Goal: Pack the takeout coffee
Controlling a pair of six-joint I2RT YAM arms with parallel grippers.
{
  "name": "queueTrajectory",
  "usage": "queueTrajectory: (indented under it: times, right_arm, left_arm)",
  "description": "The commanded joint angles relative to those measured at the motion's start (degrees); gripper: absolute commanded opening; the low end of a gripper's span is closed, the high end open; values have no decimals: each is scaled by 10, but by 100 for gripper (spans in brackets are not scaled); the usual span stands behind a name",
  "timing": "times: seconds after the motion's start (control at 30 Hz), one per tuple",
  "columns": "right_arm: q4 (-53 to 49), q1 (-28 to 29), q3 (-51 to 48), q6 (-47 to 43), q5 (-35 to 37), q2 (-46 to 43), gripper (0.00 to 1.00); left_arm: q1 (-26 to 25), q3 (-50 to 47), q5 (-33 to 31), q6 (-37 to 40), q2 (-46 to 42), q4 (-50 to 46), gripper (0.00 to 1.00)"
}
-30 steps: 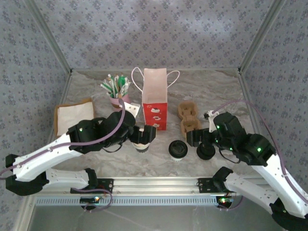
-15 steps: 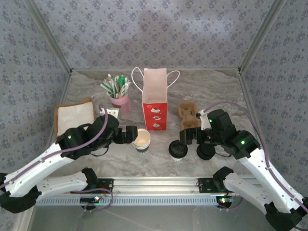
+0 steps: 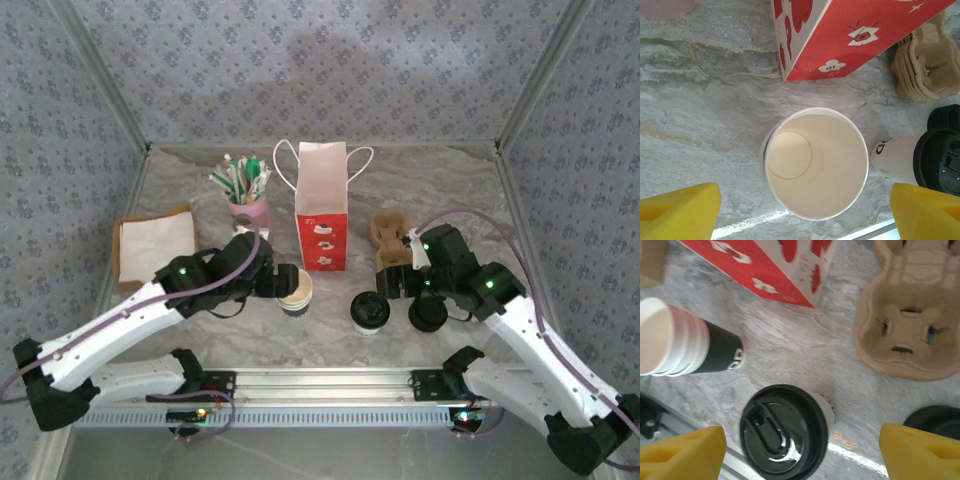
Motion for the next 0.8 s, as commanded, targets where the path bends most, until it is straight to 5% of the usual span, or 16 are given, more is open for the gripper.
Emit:
queueTrajectory:
  times: [0.0,0.17,0.33,0.77]
  right_arm:
    - [-19,-3,9,-2,29,23,74]
    - [-8,22,11,1,26,11,72]
    - [-16,105,3,22,65,-12,99]
    - [-26,210,0,51,143,24,100]
  left_arm:
    - [-20,43,-1,5,21,16,84]
    - [-45,55,-9,2,41,25,79]
    - [-46,43,-13,1,36,29,79]
    - [-41,26,-56,-7,36,-12,83]
